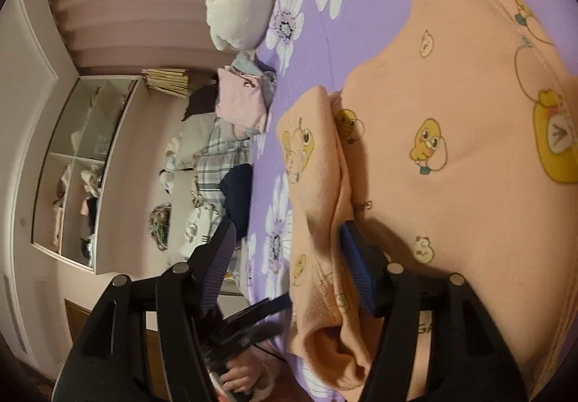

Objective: Fold small clothes

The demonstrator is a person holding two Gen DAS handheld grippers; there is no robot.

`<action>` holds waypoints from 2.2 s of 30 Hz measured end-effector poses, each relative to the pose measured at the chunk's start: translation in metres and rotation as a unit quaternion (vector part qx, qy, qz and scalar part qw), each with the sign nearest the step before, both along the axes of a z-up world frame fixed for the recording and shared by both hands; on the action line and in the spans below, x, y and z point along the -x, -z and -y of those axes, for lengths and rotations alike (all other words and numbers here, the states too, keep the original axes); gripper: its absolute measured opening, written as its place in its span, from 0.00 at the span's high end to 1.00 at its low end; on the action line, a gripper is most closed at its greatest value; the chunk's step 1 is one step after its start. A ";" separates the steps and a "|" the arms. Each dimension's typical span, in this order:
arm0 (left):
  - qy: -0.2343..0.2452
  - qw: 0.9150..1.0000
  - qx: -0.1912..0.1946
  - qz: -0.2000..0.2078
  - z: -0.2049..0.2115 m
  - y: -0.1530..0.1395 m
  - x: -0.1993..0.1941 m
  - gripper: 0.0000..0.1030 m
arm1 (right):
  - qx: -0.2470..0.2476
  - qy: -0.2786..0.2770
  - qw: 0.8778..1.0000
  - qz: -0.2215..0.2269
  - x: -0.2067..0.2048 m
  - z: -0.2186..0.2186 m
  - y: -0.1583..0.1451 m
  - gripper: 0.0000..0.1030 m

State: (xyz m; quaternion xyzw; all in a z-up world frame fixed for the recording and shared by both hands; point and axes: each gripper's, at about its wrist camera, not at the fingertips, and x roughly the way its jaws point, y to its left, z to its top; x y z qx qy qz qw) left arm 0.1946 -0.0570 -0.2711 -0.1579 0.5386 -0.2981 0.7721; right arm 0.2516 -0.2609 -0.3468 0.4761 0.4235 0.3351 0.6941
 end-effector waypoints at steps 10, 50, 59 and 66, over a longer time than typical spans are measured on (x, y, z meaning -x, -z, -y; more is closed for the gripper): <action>0.057 0.997 -0.048 -0.004 0.031 0.008 0.012 0.34 | 0.123 -0.024 0.991 0.047 0.002 -0.041 -0.015 0.85; -0.043 0.985 -0.135 0.103 0.059 0.011 0.033 0.58 | 0.235 0.141 0.961 0.025 0.054 0.056 -0.033 0.86; -0.083 0.994 -0.062 0.047 0.018 0.011 0.048 0.66 | 0.193 0.141 0.971 0.028 0.105 0.064 -0.023 0.84; -0.117 0.992 -0.031 0.047 0.000 0.001 0.055 0.66 | 0.199 0.110 0.973 0.033 0.120 0.057 -0.022 0.72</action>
